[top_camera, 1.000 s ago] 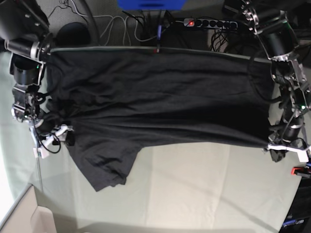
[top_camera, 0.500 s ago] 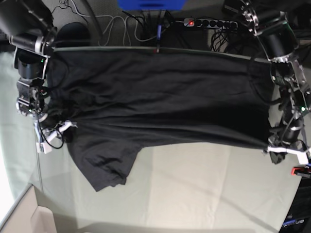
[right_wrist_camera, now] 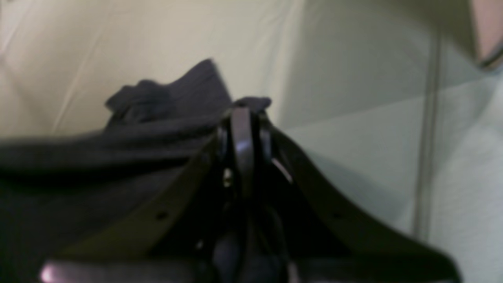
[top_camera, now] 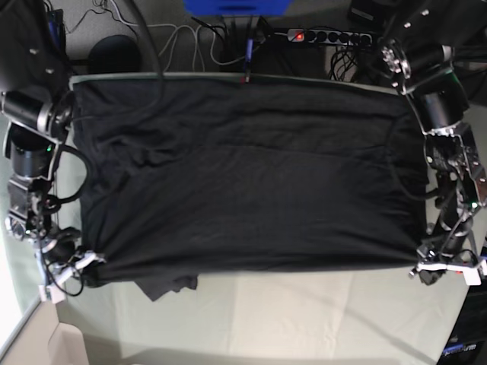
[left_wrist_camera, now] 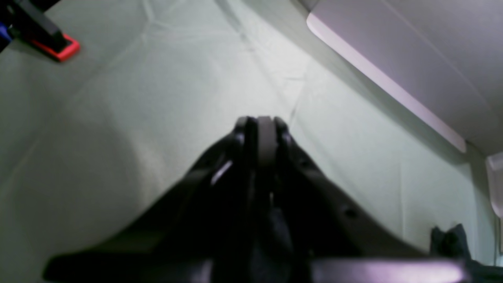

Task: Layout the t-shirt on the table in an organized manner, then fold the t-shirt properly
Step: 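Pull the shirt corners outward with both grippers to flatten it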

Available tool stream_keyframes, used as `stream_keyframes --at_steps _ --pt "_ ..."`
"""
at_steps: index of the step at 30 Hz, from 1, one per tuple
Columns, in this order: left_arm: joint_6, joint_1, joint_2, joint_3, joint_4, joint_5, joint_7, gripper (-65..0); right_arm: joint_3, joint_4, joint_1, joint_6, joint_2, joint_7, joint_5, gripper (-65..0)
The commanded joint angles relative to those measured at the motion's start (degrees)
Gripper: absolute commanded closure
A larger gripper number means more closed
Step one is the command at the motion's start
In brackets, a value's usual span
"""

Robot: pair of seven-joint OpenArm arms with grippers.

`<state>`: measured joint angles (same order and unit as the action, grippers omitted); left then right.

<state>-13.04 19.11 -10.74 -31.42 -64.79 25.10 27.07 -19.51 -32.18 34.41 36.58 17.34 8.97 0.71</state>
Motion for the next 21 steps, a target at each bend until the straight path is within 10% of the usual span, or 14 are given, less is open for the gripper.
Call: stream_keyframes --at_steps 1,21 --pt "-0.3 1.8 -0.9 -0.2 -0.9 0.5 -1.3 -0.1 -0.2 -0.8 2.3 0.3 0.7 -1.6 -1.0 0.0" --pt "-0.3 2.6 -1.0 -0.4 0.8 0.5 -1.2 -0.1 -9.2 -12.0 -8.8 3.4 -1.2 0.8 -1.0 0.0"
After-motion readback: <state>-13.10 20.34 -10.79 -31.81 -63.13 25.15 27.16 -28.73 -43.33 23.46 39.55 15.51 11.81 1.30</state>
